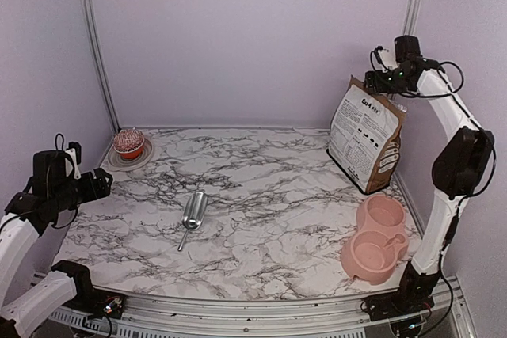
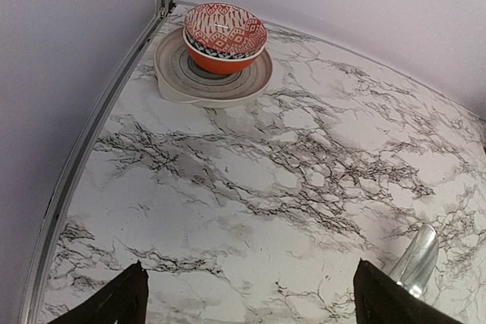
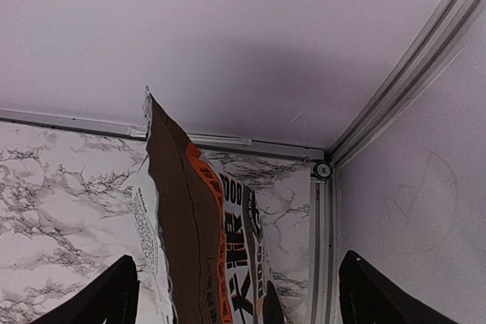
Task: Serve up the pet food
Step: Move the pet food bag to the center of the board.
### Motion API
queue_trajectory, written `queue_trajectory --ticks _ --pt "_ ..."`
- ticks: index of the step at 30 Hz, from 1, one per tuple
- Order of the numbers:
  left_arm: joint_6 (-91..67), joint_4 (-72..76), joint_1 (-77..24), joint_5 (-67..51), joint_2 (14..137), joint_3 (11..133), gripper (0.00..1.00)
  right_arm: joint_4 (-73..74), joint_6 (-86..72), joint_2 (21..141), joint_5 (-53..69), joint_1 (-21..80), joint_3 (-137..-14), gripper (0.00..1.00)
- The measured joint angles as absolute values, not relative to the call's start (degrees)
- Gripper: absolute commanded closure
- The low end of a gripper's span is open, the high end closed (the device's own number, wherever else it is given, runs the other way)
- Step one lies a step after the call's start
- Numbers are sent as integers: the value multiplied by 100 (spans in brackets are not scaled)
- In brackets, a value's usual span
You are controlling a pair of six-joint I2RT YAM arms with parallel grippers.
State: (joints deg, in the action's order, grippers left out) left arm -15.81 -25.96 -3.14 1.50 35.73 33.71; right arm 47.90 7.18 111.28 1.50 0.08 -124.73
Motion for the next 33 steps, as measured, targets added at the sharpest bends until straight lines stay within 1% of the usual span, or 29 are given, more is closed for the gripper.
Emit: queue_trajectory --ticks 2,6,14,17,19,22,23,27,33 --pt "-1581 -2596 -314 152 3594 3371 6 4807 692 11131 296 -25 -12442 16" --pt "-1581 -2596 -314 152 3645 3371 7 4805 655 11122 545 -30 -12335 24" --pt "-1581 -2593 -314 150 3680 3371 8 4762 607 11072 773 -32 -12014 51" --pt "-1581 -2593 -314 148 3691 3371 8 4742 609 11052 757 -36 -11931 64" --pt "-1590 -2591 -314 134 3743 3371 8 4729 620 11032 731 -38 -11874 77" --pt "-1660 -2543 -314 93 3883 3374 2 4694 637 10958 725 -43 -11756 94" --pt "-1702 -2506 -314 91 3935 3374 1 4674 642 10934 727 -43 -11730 100" --pt "-2093 -2104 -344 23 4224 3361 1 4622 624 10770 733 -45 -11544 100" --pt "-2777 -838 -768 108 4958 3253 1 4530 596 10659 941 -40 -11373 100"
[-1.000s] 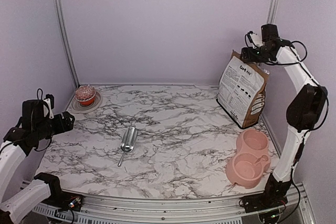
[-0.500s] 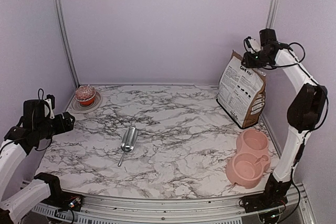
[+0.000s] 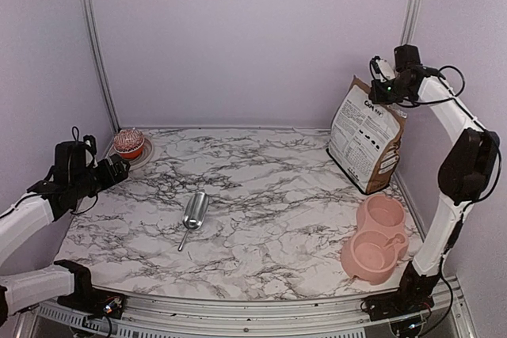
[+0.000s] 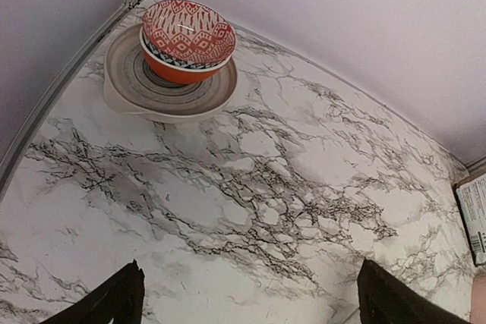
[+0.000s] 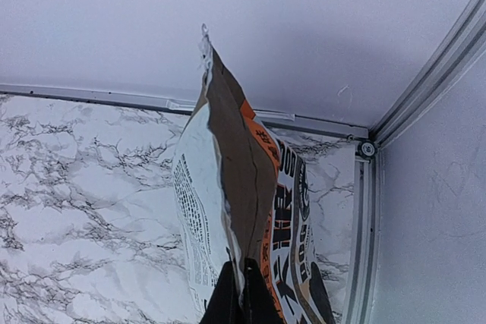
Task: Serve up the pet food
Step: Move the pet food bag to the center of the board.
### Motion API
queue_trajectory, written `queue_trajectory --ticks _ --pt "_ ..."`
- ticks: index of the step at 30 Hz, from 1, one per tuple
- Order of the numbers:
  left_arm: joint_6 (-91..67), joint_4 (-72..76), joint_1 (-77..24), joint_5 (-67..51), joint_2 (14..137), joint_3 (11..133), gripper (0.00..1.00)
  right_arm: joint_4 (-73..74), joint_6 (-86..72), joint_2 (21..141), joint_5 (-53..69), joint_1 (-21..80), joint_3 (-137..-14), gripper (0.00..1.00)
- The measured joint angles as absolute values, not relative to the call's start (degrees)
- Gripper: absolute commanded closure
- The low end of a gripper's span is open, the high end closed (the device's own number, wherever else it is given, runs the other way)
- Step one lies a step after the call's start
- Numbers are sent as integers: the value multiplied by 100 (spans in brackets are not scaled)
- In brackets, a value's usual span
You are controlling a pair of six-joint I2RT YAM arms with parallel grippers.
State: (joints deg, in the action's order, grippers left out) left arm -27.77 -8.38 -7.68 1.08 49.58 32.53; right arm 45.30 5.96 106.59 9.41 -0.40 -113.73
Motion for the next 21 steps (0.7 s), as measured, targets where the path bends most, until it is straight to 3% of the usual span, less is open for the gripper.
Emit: queue_trajectory --ticks 12,21 --pt "-2762 1625 -1175 497 7712 3339 1 4571 572 10486 1166 119 -11214 100" --pt "-2488 2685 -1175 502 9249 3629 1 4965 556 10477 1151 582 -11378 100"
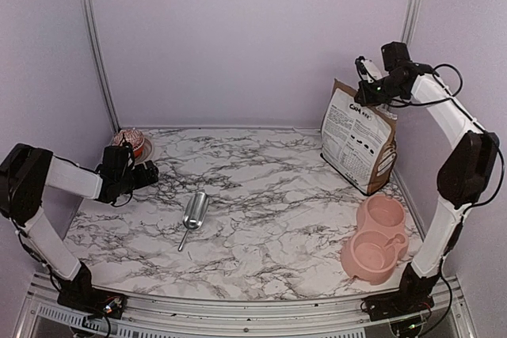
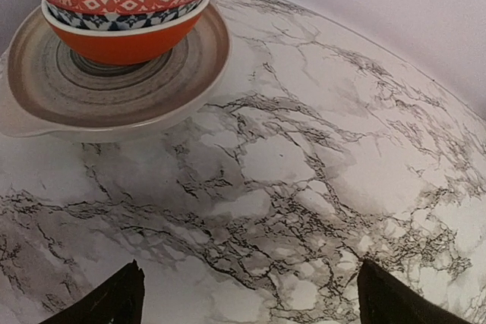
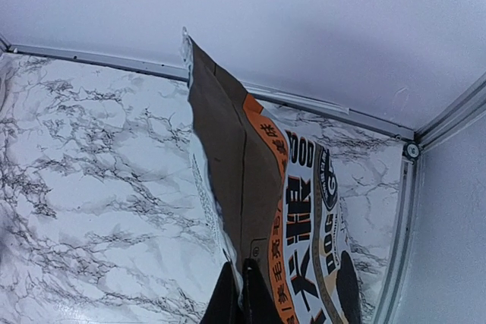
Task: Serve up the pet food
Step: Move the pet food bag to the center of the board.
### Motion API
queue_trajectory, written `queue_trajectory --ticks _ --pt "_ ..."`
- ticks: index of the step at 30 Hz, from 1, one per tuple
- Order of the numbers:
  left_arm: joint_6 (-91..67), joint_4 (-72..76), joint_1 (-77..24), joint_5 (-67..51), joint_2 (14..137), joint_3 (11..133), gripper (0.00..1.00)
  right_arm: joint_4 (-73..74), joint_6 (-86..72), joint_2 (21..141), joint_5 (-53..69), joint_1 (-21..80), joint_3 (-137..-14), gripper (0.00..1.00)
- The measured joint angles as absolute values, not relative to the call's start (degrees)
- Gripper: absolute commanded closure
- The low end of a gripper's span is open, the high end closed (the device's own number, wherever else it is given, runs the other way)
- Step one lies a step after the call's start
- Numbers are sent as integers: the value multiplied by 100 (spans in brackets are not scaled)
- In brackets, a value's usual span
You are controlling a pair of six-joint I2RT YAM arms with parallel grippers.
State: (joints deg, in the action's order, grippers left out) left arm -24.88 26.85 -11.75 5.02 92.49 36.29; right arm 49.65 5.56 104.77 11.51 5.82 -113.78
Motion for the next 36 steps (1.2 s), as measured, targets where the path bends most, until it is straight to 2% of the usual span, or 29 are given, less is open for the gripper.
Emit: queue_trajectory --ticks 12,23,30,36 --pt "-2410 2803 -1175 543 10226 4515 1 5142 554 10460 1166 762 -11430 100" --pt "-2224 2196 -1175 239 10954 5645 1 5153 528 10455 1197 775 -11430 100" --pt "-2139 2134 -1175 -263 10807 6036 1 5286 436 10455 1170 974 -11474 100" --pt "-2139 2027 -1164 -305 9841 5828 1 5623 405 10492 980 1435 -11705 100"
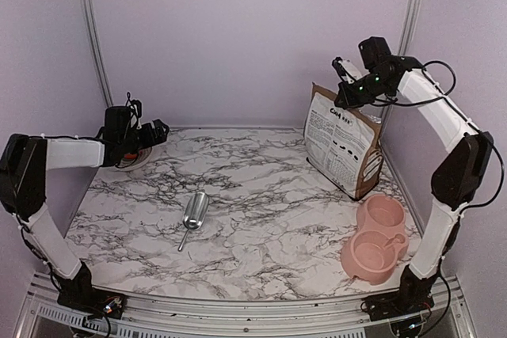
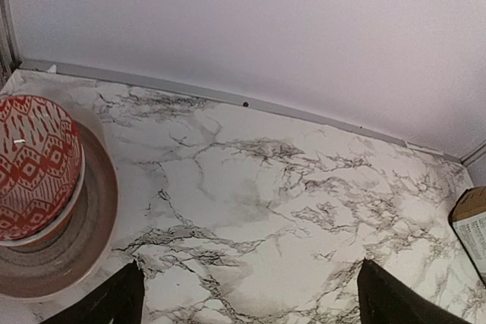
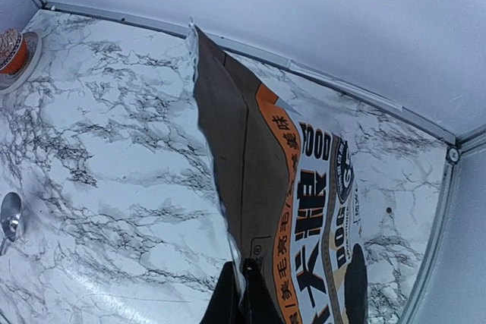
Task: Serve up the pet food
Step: Move the pet food bag to the center of the board.
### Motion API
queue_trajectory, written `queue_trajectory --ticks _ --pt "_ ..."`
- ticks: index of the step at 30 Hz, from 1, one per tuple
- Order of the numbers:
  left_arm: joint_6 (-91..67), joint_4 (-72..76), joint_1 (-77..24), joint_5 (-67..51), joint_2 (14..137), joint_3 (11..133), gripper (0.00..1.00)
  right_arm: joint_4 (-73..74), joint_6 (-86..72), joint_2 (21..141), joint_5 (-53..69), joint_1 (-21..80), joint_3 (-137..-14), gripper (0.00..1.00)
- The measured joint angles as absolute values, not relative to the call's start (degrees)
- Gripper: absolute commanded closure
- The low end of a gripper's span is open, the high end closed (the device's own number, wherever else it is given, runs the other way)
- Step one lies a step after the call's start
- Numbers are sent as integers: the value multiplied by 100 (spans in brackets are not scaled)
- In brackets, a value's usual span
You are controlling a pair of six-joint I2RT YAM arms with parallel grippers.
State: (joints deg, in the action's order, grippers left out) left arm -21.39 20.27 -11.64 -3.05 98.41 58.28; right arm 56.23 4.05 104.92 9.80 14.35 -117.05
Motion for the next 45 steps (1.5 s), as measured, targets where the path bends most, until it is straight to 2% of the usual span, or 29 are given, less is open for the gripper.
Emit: queue_trajectory --ticks 9,24,32,33,37,39,45 --pt "-2119 1599 -1142 215 8440 5760 1 6082 276 10910 1041 2429 -12512 100" --pt "-2032 301 -1135 1310 7450 5568 1 6012 -58 11310 1354 4241 -12949 100" --pt "-2060 -375 -1131 886 7216 5651 5 5830 -183 11384 1358 4477 -12969 100" --pt "-2064 -447 -1131 753 7142 5651 6 5828 -176 11384 1345 4477 -12969 96" --pt "-2158 -628 -1221 252 6847 5651 11 5485 -137 11375 1345 4458 -12938 70" --pt "-2198 -674 -1350 34 6720 5651 12 5124 -137 11284 1417 4412 -12938 64" --pt "-2180 -720 -2058 -432 6528 5651 16 4674 8 10809 1874 4117 -12927 59"
